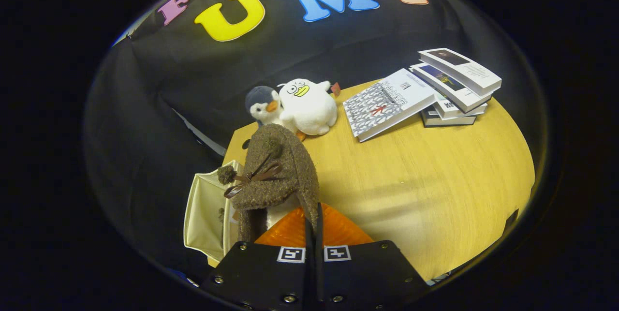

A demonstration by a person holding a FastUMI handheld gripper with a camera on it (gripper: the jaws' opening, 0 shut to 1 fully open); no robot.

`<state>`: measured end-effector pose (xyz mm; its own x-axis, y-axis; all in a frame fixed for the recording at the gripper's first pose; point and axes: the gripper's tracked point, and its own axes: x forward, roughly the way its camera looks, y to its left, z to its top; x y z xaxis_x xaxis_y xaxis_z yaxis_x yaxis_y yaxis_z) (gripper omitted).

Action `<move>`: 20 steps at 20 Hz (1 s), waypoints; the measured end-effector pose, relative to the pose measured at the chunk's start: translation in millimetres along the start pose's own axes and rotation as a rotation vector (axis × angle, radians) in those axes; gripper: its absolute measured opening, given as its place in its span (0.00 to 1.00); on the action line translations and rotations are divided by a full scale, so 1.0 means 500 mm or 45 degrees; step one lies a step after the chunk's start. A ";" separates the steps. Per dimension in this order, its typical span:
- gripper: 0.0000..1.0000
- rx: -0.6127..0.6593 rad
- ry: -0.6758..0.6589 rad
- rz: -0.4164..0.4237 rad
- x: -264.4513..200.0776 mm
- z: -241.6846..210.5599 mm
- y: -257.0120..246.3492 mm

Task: Open the storage box then place both shoes into the box .Put the left shoe in first, then the right shoe, with the right side of both shoes facing outward in a uniform manner.

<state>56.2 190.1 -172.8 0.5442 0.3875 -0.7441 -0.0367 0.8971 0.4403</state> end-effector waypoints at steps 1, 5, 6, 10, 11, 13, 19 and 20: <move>0.00 -0.007 -0.004 0.019 0.006 0.000 0.031; 0.00 -0.032 -0.005 0.097 0.035 -0.020 0.153; 0.00 -0.030 -0.010 0.112 0.045 -0.025 0.180; 0.00 -0.033 0.014 0.159 0.080 -0.056 0.263; 0.00 -0.031 0.017 0.161 0.087 -0.063 0.278; 0.00 -0.029 0.015 0.168 0.100 -0.069 0.302; 0.01 -0.035 -0.007 0.171 0.110 -0.074 0.336; 0.01 -0.030 -0.019 0.166 0.107 -0.074 0.334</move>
<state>48.4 368.4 -157.7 0.5460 0.4979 -0.6738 -0.1275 0.8442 0.5206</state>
